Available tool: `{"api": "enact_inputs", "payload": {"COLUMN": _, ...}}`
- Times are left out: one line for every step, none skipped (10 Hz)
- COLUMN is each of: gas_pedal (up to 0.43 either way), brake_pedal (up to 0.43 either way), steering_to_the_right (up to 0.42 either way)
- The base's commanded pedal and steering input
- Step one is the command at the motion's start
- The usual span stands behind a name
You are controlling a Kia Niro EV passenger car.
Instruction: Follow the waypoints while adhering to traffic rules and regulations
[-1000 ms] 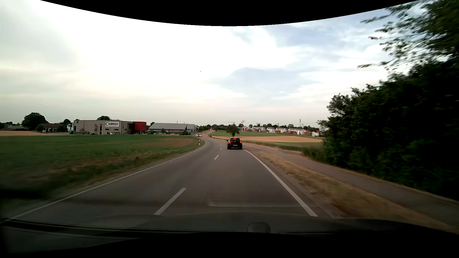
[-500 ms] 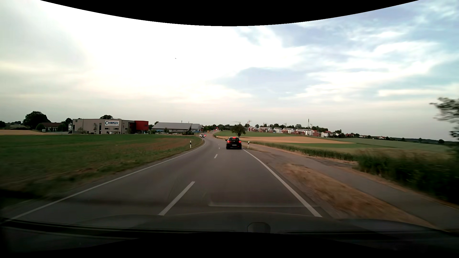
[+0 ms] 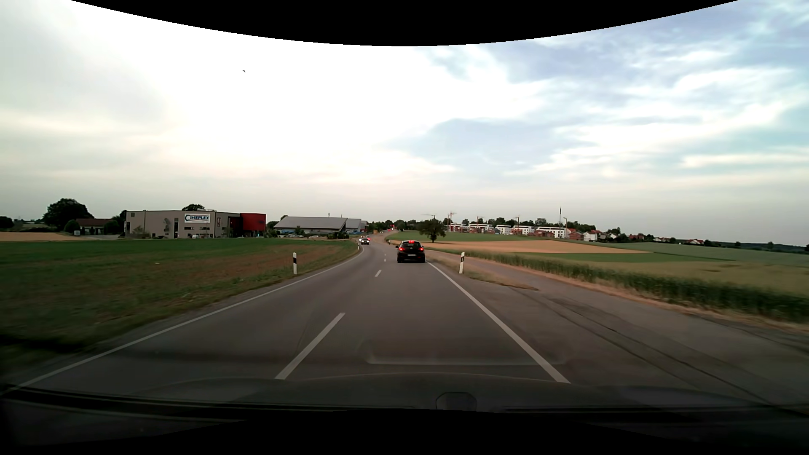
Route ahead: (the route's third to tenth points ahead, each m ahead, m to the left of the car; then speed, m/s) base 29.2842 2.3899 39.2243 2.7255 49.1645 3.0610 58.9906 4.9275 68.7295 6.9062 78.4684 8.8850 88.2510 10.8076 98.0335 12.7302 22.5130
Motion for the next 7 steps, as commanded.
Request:
{"api": "enact_inputs", "payload": {"gas_pedal": 0.059, "brake_pedal": 0.006, "steering_to_the_right": -0.018}}
{"api": "enact_inputs", "payload": {"gas_pedal": 0.059, "brake_pedal": 0.006, "steering_to_the_right": -0.018}}
{"api": "enact_inputs", "payload": {"gas_pedal": 0.059, "brake_pedal": 0.006, "steering_to_the_right": -0.018}}
{"api": "enact_inputs", "payload": {"gas_pedal": 0.059, "brake_pedal": 0.006, "steering_to_the_right": -0.018}}
{"api": "enact_inputs", "payload": {"gas_pedal": 0.059, "brake_pedal": 0.006, "steering_to_the_right": -0.018}}
{"api": "enact_inputs", "payload": {"gas_pedal": 0.059, "brake_pedal": 0.006, "steering_to_the_right": -0.018}}
{"api": "enact_inputs", "payload": {"gas_pedal": 0.059, "brake_pedal": 0.006, "steering_to_the_right": -0.018}}
